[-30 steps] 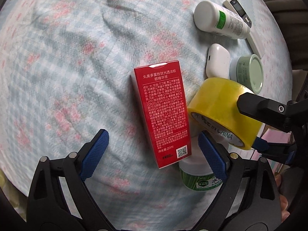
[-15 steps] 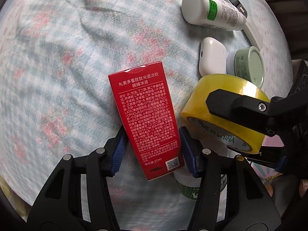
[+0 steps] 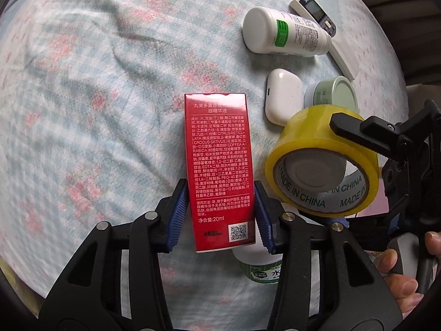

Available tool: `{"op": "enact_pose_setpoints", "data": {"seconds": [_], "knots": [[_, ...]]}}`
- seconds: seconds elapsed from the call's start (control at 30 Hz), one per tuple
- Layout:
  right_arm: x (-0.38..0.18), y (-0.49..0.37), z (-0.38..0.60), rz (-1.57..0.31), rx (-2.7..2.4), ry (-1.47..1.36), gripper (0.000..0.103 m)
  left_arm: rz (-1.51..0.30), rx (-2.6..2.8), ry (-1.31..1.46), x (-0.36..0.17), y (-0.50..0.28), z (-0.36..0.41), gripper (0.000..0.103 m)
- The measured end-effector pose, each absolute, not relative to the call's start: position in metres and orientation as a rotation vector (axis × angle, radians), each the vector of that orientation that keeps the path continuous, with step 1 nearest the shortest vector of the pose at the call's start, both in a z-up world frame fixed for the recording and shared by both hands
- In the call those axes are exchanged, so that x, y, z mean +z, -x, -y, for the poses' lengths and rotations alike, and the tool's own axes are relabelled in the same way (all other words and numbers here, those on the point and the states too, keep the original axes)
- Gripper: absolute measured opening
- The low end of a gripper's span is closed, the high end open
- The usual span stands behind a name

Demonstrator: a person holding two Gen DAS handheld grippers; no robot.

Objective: Organize rigid objects
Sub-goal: 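Grasp the red box with the left gripper while the right gripper grasps the yellow tape, then carry the red box and yellow tape over the cardboard box with both grippers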

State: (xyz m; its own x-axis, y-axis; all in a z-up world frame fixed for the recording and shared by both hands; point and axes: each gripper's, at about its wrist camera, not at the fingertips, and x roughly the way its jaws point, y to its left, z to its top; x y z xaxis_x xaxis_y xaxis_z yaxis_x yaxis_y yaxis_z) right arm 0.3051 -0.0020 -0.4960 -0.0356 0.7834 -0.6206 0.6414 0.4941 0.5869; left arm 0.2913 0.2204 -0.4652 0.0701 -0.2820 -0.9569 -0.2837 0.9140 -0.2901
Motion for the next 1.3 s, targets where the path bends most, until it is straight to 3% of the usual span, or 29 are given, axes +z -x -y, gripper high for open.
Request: {"op": "enact_pose_setpoints", "data": {"seconds": [0.23, 0.6, 0.93, 1.3], "knots": [[-0.498, -0.296, 0.008, -1.702, 0.179, -1.354, 0.096, -1.5, -0.019, 0.448, -0.457, -0.286, -0.216, 0.041], [-0.475, -0.295, -0.004, -1.647, 0.223, -1.344, 0.096, -1.422, -0.043, 0.44, -0.421, -0.279, -0.223, 0.041], [-0.429, -0.286, 0.003, -1.529, 0.229, -1.364, 0.096, -1.344, -0.136, 0.36, -0.352, -0.266, -0.216, 0.041], [-0.366, -0.266, 0.083, -1.377, 0.274, -1.382, 0.096, -1.255, -0.197, 0.238, -0.27, -0.262, -0.131, 0.041]]}}
